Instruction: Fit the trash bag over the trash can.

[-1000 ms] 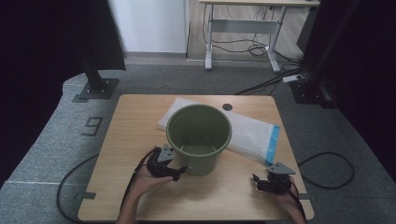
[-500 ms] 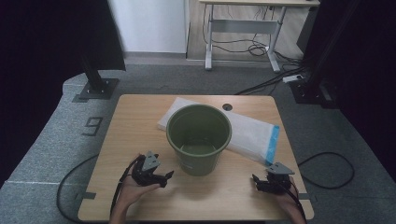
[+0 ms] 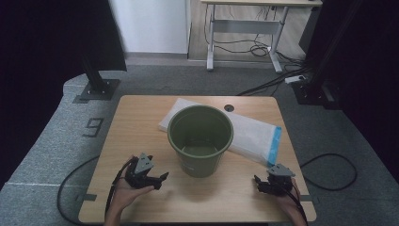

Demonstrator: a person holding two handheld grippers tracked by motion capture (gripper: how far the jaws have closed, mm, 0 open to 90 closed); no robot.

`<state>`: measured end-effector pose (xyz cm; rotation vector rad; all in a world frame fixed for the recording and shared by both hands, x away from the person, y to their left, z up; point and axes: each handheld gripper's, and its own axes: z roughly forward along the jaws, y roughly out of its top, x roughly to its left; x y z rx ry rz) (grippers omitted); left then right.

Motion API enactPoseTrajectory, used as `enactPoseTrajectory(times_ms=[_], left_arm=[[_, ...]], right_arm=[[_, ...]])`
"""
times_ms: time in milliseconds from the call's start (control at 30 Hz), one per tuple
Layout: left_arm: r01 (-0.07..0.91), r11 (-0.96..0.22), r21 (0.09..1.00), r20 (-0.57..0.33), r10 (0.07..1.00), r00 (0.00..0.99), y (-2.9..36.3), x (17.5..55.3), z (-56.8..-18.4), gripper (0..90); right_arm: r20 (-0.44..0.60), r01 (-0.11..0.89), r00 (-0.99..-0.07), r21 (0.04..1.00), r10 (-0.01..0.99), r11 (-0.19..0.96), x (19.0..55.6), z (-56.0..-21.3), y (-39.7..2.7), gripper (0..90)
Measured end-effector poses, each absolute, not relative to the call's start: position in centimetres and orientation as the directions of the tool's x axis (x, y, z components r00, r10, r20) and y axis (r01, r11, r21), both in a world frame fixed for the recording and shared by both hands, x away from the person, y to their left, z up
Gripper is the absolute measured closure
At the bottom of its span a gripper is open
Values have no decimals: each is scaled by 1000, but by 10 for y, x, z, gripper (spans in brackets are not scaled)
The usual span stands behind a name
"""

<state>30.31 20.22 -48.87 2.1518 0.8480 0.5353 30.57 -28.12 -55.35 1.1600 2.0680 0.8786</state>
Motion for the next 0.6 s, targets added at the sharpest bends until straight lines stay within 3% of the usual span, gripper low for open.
enactPoseTrajectory(times_ms=[233,600], left_arm=[[435,-517,737,91,714,694,207,309,-502,122],[452,-515,728,78,718,692,210,318,-507,127]], right_arm=[[-154,453,-452,809,878,375,323,-540,-266,166],[-157,445,-494,799,855,404,382,-529,-241,195]])
